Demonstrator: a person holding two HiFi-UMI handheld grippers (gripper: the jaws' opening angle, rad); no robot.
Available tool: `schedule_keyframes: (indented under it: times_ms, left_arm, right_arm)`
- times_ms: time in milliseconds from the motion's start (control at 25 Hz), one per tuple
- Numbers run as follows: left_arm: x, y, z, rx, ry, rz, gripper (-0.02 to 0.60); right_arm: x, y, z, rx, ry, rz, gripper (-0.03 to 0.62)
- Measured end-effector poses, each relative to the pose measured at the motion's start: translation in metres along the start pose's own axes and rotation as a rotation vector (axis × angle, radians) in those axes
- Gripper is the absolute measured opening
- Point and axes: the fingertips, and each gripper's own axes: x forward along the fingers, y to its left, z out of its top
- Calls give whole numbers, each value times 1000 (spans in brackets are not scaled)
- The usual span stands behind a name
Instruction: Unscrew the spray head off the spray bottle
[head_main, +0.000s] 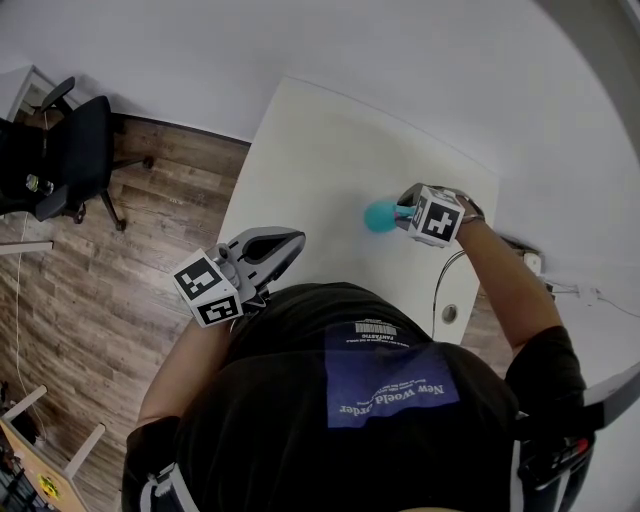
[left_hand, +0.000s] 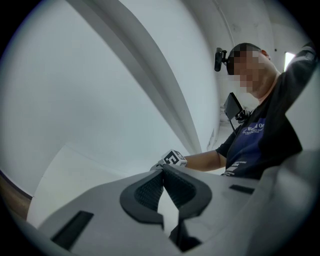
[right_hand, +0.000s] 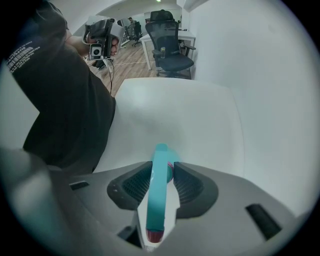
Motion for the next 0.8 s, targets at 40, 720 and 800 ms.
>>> schedule_keyframes:
  times_ms: [40,720,800]
  left_arm:
    - [1,-1,1,-1,0,0,5]
    - [3,-7,11,25,-1,-41,5]
    - [5,-11,15,36,-1,-56,5]
  right_arm:
    - [-1,-1,0,-3,0,-1,126]
    - [-56,-8,9,152,-240,-76,124]
    - [-72,-5,13,190,-326,-88,124]
